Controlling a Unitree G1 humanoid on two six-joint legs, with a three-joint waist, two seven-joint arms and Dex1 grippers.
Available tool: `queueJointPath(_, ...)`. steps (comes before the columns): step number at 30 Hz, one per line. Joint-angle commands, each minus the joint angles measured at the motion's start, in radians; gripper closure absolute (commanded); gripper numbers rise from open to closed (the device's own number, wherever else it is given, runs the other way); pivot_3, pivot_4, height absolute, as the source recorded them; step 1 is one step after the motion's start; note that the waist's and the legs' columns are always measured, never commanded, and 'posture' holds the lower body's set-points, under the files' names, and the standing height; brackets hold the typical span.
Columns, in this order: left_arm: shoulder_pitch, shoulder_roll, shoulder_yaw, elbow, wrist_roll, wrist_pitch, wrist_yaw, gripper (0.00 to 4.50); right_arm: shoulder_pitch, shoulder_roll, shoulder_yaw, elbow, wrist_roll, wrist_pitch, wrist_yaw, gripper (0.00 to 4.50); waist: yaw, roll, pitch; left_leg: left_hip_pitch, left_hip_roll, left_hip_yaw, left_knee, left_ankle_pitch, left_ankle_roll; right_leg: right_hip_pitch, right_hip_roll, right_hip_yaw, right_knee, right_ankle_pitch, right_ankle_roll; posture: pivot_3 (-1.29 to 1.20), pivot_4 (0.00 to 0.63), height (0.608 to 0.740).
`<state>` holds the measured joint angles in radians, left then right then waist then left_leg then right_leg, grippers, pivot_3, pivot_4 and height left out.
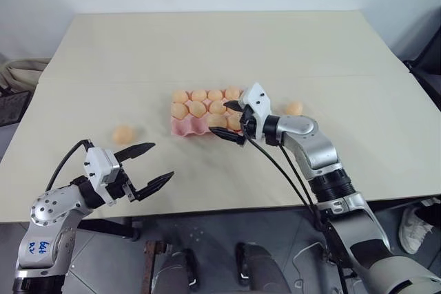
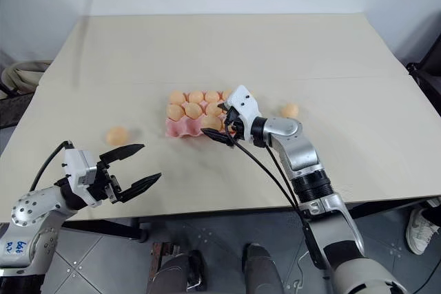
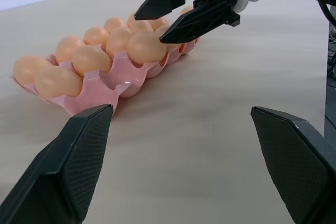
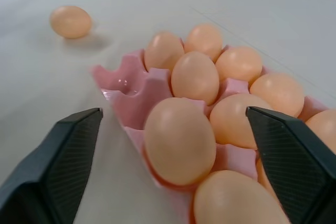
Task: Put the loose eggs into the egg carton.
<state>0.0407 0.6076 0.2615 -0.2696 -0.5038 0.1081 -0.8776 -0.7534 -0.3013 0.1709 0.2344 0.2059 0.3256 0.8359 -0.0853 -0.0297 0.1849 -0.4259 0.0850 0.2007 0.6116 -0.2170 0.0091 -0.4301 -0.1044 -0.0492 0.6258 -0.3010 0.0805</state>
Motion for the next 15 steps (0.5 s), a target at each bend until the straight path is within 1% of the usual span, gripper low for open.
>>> queueJointPath(1, -0.018, -0.003, 0.002, -0.028, -0.014, -0.015, -0.003, 0.00, 0.050, -0.059, -0.099, -0.127, 0.065, -0.021, 0.026, 0.04, 0.003, 0.000, 0.000, 0.000, 0.000, 0.000, 0.000, 0.000, 0.001, 0.000, 0.000, 0.000, 0.000, 0.000, 0.000, 0.00, 0.150, 0.740)
queueJointPath(3, -0.041, -0.005, -0.012, -0.014, -0.013, -0.014, -0.010, 0.00, 0.144, -0.128, -0.165, -0.184, 0.090, -0.046, 0.050, 0.04, 0.013, 0.000, 0.000, 0.000, -0.001, -0.001, 0.001, 0.000, 0.001, 0.001, -0.001, -0.001, 0.000, 0.000, 0.000, 0.00, 0.150, 0.740)
queueJointPath(6, -0.081, -0.014, -0.037, 0.020, -0.004, -0.017, -0.021, 0.00, 0.299, -0.205, -0.290, -0.222, 0.120, -0.096, 0.042, 0.04, 0.030, 0.000, 0.000, 0.000, -0.002, -0.001, 0.001, -0.001, 0.001, 0.003, -0.002, -0.003, -0.003, 0.000, 0.000, 0.00, 0.150, 0.740)
queueJointPath(9, -0.112, -0.018, -0.055, 0.051, -0.006, -0.014, -0.037, 0.00, 0.418, -0.241, -0.399, -0.230, 0.144, -0.137, 0.013, 0.04, 0.030, 0.000, 0.000, 0.000, -0.003, 0.000, 0.001, -0.001, 0.002, 0.003, -0.003, -0.003, -0.004, 0.001, 0.001, 0.00, 0.150, 0.740)
queueJointPath(11, -0.131, -0.015, -0.069, 0.067, -0.033, 0.010, -0.069, 0.00, 0.498, -0.253, -0.477, -0.222, 0.141, -0.187, -0.022, 0.04, 0.028, 0.000, 0.000, 0.000, -0.002, 0.000, 0.001, -0.001, 0.002, 0.003, -0.002, -0.002, -0.004, 0.001, 0.002, 0.00, 0.150, 0.740)
queueJointPath(14, -0.164, -0.013, -0.081, 0.100, -0.030, 0.014, -0.096, 0.00, 0.594, -0.262, -0.530, -0.211, 0.110, -0.284, -0.057, 0.04, 0.028, 0.000, 0.000, 0.001, -0.002, 0.000, 0.001, -0.001, 0.002, 0.003, 0.000, -0.003, -0.003, 0.001, 0.002, 0.00, 0.150, 0.740)
queueJointPath(15, -0.182, -0.015, -0.082, 0.116, -0.022, 0.006, -0.100, 0.00, 0.622, -0.249, -0.552, -0.211, 0.121, -0.296, -0.074, 0.04, 0.025, 0.000, 0.000, 0.001, -0.002, 0.000, 0.002, -0.001, 0.002, 0.004, 0.002, -0.003, -0.003, 0.001, 0.002, 0.00, 0.150, 0.740)
